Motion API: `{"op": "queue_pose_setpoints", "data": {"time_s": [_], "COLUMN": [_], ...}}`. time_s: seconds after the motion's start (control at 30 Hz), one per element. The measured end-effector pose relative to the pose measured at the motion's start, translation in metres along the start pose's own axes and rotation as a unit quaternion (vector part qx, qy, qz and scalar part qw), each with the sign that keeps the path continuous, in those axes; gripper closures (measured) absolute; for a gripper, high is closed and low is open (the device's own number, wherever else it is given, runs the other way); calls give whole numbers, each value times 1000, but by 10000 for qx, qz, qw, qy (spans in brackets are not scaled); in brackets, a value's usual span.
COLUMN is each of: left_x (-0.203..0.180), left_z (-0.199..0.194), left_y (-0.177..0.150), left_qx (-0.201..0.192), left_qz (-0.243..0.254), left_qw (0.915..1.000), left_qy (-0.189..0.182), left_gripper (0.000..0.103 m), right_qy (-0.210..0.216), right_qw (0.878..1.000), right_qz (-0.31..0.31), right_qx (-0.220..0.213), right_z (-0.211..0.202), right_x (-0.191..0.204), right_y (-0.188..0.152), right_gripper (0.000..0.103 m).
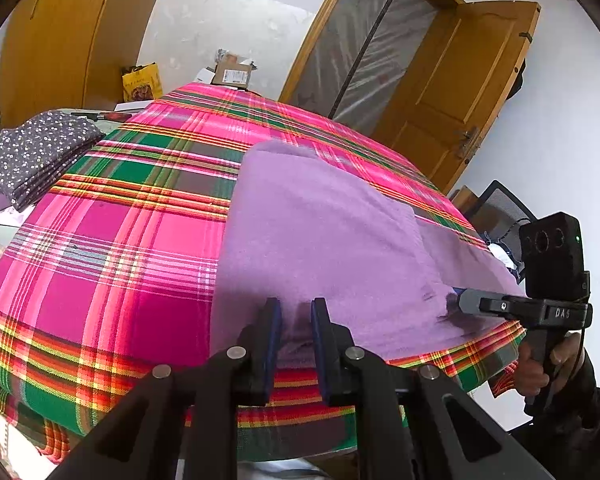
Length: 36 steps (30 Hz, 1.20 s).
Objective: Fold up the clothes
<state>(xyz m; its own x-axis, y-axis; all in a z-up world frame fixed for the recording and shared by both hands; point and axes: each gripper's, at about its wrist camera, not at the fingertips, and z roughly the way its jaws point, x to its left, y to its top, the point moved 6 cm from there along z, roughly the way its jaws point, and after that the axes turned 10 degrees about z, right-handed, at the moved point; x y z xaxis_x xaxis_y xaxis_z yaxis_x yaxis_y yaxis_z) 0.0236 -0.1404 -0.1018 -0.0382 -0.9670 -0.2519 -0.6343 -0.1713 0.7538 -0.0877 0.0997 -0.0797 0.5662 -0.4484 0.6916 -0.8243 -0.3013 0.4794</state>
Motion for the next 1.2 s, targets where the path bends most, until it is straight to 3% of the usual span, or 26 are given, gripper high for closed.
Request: {"op": "queue_pose_setpoints", "data": {"time_s": [0.2,0.27,0.33,0.53,0.67,0.8,0.87,0.93,1.03,1.2], "left_x": [-2,-2,-3,-10,-14,-13,-12,-12,-9,-6], "left_z": [2,2,2,2,1,-3,-6,-5,-4,-3], "left_y": [1,1,1,1,1,7,10,9,8,7], "left_qx": [30,34,38,84,102,9,-32,-18,13,33], "left_qz": [27,24,29,116,171,213,218,233,180,119], "left_qw": [10000,10000,10000,9999,9998,9997,9997,9997,9998,9999], "left_qy": [3,5,4,-58,-97,-68,-56,-36,-12,12], "left_gripper": [88,88,88,88,88,88,88,88,88,88], "right_qy": [-156,-289,-319,-376,-548,-291,-169,-84,19,-204], "right_qw": [9998,9995,9994,9990,9984,9989,9992,9996,9996,9982], "right_qz": [-2,-95,-107,-244,-80,228,220,80,-253,-546], "right_qx": [109,92,50,-57,-63,-291,-300,-261,-115,132], "right_z": [6,5,3,-6,-12,-22,-23,-23,-17,-1], "right_x": [-2,-2,-4,-4,-19,-23,-19,-12,1,7], "right_y": [0,0,0,0,-1,3,4,2,-3,-10], "right_gripper": [63,82,91,102,103,94,76,70,68,59]}}
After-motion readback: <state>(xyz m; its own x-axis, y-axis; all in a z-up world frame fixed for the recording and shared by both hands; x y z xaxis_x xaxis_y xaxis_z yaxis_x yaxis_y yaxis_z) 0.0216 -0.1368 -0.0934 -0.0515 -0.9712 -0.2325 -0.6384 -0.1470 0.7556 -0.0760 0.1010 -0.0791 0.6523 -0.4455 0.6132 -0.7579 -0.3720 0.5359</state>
